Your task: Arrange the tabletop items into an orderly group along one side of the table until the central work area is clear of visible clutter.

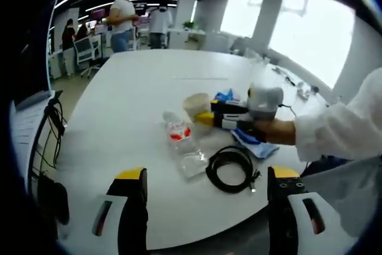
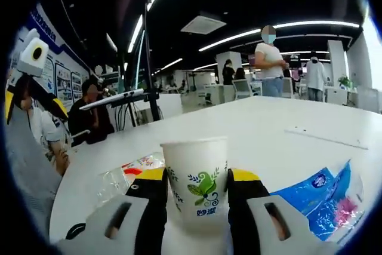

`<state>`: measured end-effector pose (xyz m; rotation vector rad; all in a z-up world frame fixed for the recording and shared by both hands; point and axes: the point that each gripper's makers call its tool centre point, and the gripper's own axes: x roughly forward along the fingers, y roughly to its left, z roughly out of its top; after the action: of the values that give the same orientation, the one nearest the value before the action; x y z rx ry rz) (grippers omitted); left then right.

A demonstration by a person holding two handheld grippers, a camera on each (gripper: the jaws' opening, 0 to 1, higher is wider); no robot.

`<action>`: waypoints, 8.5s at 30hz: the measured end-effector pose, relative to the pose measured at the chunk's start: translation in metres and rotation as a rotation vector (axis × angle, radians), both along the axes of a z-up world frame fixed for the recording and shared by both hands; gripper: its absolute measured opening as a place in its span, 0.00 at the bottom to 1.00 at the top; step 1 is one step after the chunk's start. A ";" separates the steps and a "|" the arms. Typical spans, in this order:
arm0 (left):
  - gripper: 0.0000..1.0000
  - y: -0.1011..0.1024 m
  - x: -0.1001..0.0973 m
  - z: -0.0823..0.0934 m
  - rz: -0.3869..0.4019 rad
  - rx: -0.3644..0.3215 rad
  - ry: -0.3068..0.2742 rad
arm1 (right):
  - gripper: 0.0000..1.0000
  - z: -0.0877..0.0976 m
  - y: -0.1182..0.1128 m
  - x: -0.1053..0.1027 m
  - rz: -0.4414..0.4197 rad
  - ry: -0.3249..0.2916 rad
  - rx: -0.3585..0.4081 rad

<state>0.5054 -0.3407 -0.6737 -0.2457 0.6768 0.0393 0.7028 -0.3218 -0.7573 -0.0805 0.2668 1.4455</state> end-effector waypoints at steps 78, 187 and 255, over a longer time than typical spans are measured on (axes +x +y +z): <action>0.81 -0.017 0.006 0.003 -0.061 -0.002 -0.008 | 0.55 0.014 -0.027 0.008 0.002 -0.015 -0.088; 0.75 0.056 0.115 -0.058 -0.157 -0.084 0.210 | 0.57 0.030 -0.055 -0.111 -0.075 0.275 -0.377; 0.56 0.056 0.144 -0.117 -0.032 -0.176 0.359 | 0.51 -0.043 0.024 -0.104 -0.207 0.287 -0.465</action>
<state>0.6497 -0.2848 -0.7907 -0.4025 1.0431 -0.0071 0.5986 -0.2980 -0.8005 -0.2167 0.8220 1.1643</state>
